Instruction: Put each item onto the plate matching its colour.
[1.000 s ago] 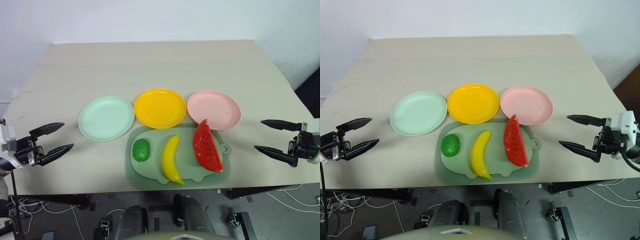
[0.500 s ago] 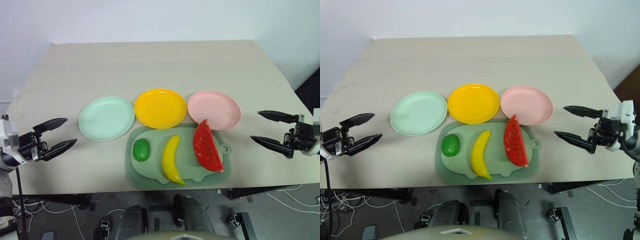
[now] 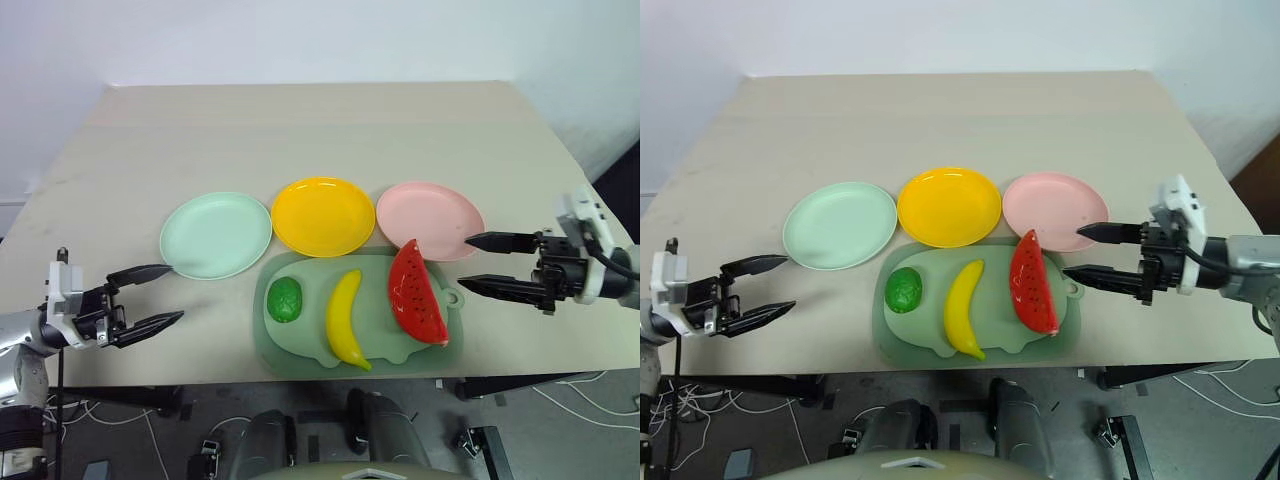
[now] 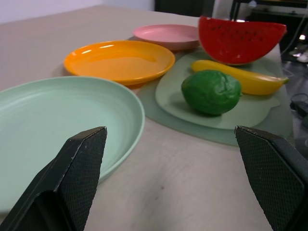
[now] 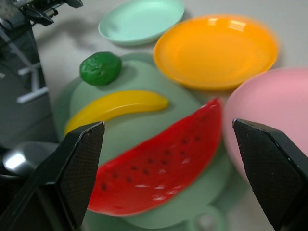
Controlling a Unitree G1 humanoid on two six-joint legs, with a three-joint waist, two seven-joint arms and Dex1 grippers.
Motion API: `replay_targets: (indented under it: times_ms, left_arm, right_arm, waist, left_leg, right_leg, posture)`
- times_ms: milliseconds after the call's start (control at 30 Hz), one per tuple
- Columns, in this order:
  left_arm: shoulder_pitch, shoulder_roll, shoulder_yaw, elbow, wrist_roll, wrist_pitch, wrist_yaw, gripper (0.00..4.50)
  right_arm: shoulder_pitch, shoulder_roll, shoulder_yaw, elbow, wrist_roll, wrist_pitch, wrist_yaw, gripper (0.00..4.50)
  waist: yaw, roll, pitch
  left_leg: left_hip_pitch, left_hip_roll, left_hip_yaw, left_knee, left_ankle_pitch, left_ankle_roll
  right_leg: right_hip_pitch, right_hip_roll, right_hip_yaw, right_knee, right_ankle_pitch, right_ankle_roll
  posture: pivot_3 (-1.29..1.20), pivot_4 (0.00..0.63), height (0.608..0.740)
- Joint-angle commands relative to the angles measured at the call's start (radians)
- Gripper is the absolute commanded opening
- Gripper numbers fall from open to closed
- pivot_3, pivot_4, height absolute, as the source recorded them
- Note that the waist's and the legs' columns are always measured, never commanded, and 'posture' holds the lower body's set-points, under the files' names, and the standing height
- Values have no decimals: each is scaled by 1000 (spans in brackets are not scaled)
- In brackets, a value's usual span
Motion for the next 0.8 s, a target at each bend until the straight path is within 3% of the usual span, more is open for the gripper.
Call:
replay_targets:
  times_ms: [33,233,500,800]
  left_arm:
    - [13,-2,-2,-73,-11,9,25,4466]
    - [46,-43,-16,-134,-18,20,89,4466]
    - [73,-84,-36,-169,-8,17,132,4466]
    - [81,-95,-55,-187,-6,14,162,4466]
  right_arm:
    - [-76,-19,46,-67,38,187,-148,4500]
    - [-207,91,109,-85,63,410,-370,4500]
    - [-274,286,88,-102,90,689,-582,4500]
    - [-233,308,192,-168,90,724,-733,4500]
  waist:
    - [-1,0,0]
    - [-1,-1,0]
    - [0,-2,-1]
    - [-3,-2,-1]
  left_leg:
    - [0,0,0,0,0,0]
    - [-1,0,0,0,0,0]
    - [-2,0,-1,0,0,0]
    - [-2,-1,-1,0,0,0]
  right_leg:
    - [0,0,0,0,0,0]
    - [-1,1,0,0,0,0]
    - [-1,1,0,0,2,3]
    - [-1,1,0,0,2,3]
  posture:
    - [0,150,736]
    - [0,150,736]
    - [0,150,736]
    - [0,150,736]
